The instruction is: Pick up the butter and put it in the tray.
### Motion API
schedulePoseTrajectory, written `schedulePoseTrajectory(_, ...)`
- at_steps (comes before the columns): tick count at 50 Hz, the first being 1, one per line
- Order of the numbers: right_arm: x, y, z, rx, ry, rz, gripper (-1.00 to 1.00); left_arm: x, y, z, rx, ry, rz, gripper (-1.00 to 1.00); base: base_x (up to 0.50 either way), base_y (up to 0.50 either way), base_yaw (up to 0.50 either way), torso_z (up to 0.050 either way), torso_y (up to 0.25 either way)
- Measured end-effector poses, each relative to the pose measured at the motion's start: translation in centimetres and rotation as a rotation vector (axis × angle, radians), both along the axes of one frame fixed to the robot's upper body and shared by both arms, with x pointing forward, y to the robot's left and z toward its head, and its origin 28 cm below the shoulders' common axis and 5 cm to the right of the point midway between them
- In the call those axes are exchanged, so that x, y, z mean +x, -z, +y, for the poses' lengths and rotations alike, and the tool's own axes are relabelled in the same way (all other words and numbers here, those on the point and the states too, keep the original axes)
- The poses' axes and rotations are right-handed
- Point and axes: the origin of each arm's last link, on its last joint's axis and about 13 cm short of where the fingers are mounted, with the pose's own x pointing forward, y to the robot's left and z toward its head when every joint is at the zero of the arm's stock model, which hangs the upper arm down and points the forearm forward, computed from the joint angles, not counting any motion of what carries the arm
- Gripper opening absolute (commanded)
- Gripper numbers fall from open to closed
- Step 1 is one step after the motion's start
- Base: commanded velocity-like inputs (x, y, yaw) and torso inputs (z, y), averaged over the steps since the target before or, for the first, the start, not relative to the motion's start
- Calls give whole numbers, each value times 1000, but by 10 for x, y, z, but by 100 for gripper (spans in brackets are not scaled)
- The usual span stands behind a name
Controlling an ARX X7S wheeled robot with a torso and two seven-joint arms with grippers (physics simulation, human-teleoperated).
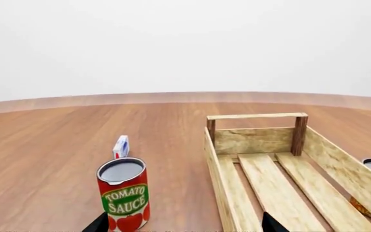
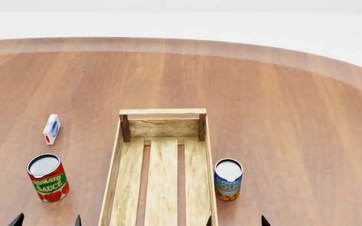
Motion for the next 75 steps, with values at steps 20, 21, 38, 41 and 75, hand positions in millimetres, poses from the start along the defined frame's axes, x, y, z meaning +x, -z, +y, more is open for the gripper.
schedulePoseTrajectory(20,44,-103,-10,19,-17,25,100,5,0,1,-12,-14,5,100,0,0,0,0,0)
schedulePoseTrajectory(21,46,-109,-11,18,-20,33,100,5,0,1,-13,-15,5,100,0,0,0,0,0)
schedulePoseTrajectory(38,68,-152,-11,-166,-272,134,100,6,-1,1,-21,-20,2,100,0,0,0,0,0)
schedulePoseTrajectory(41,66,-138,-4,-343,-456,209,100,6,-1,2,-20,-20,2,100,0,0,0,0,0)
schedulePoseTrajectory(75,32,-132,-12,-1067,-1043,788,100,5,2,2,-22,-21,6,100,0,0,0,0,0)
